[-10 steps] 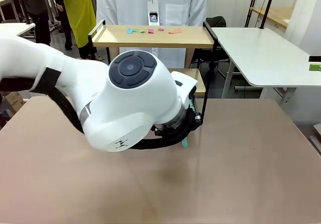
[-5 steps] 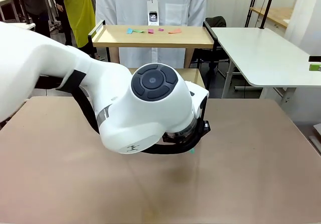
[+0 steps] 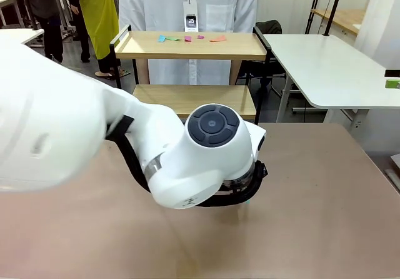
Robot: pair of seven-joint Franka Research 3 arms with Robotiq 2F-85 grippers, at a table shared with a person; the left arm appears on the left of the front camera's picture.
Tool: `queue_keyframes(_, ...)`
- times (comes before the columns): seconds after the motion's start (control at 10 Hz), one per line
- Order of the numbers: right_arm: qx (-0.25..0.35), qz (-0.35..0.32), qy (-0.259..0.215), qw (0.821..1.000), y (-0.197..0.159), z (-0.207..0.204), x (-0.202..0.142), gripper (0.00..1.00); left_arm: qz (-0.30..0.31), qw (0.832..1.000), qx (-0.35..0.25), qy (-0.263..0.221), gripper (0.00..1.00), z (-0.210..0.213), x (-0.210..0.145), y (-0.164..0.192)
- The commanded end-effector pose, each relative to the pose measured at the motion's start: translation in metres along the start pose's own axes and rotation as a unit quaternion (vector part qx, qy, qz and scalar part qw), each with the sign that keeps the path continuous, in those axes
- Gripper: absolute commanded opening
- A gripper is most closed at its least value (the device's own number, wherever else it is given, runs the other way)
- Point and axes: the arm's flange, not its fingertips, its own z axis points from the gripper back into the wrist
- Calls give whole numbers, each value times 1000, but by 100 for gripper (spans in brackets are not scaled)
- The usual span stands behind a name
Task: Clean the shelf.
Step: Clean the specific section of the Shelf indicated by the human with the Duster.
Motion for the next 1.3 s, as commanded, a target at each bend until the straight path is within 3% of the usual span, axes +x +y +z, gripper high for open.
queue_keyframes(0.0, 0, 3, 0, 1000, 0, 0, 3, 100, -6, 1000, -2, 0, 13, 11, 0, 5)
queue_keyframes(0.3, 0, 3, 0, 1000, 0, 0, 3, 100, -3, 1000, 1, -1, 13, -2, 0, -1)
queue_keyframes(0.7, 0, 3, 0, 1000, 0, 0, 3, 100, 18, 999, 32, 31, 13, 12, 32, 34)
queue_keyframes(1.2, 0, 3, 0, 1000, 0, 0, 3, 100, 51, 996, 69, 30, 13, 23, 60, 82)
